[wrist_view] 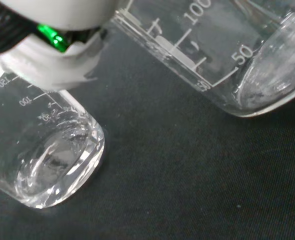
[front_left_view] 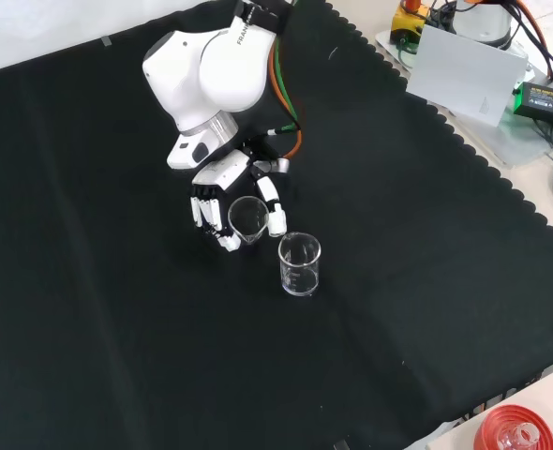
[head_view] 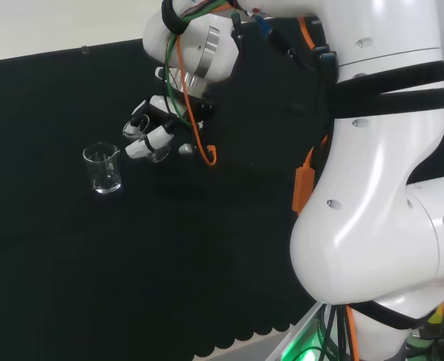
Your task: Place the beaker back on the table.
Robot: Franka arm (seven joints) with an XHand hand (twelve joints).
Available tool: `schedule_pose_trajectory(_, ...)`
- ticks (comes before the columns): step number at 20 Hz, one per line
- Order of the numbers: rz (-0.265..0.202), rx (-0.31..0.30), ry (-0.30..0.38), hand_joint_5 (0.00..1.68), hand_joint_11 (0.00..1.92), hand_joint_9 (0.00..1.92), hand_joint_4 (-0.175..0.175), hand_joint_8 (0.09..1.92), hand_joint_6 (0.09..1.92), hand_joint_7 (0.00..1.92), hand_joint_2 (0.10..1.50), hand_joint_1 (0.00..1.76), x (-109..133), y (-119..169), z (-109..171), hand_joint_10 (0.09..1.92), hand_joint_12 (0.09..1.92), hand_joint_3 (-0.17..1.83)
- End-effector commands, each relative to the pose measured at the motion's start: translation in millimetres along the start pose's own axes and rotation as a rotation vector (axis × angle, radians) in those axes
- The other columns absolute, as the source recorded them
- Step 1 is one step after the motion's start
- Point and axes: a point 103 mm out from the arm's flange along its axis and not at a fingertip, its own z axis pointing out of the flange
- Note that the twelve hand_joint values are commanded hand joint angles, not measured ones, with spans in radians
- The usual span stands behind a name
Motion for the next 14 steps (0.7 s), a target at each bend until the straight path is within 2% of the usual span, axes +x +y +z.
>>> schedule_pose_trajectory(1, -0.004, -0.021, 0.044, 1.32, 0.98, 1.50, 0.175, 0.09, 0.56, 1.55, 0.67, 1.12, -1.7, -0.8, 3.6, 0.09, 0.99, 0.60)
schedule_pose_trajectory(14, 0.000, -0.030, 0.084, 1.32, 0.95, 1.50, 0.175, 0.09, 0.55, 1.53, 0.68, 1.12, -6.0, -3.1, 6.5, 0.09, 1.00, 0.59)
